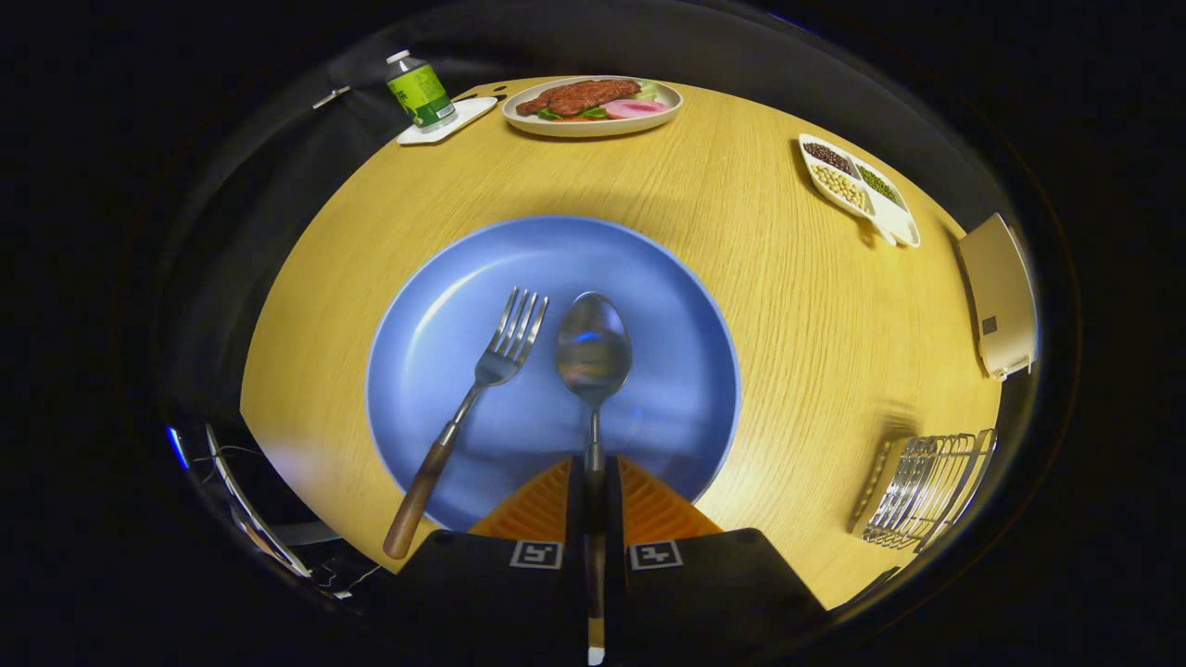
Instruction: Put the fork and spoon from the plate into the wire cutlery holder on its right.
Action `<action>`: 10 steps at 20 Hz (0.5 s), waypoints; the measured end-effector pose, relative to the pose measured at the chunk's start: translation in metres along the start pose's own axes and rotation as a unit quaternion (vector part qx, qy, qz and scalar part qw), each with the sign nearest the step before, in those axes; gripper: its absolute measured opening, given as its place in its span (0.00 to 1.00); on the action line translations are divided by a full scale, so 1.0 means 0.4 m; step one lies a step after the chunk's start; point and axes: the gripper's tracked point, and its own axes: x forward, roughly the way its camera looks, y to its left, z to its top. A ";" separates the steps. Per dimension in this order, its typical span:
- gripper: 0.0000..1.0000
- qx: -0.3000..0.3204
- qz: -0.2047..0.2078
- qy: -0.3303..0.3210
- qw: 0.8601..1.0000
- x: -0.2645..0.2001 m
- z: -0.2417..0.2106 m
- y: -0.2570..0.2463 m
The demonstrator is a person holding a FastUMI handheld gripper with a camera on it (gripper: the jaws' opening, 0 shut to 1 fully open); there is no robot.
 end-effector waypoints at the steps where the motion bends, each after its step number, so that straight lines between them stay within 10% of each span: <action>1: 0.12 0.004 0.013 -0.010 1.000 -0.001 0.008 0.004; 10: 0.06 -0.009 0.041 -0.021 0.999 -0.114 0.004 -0.028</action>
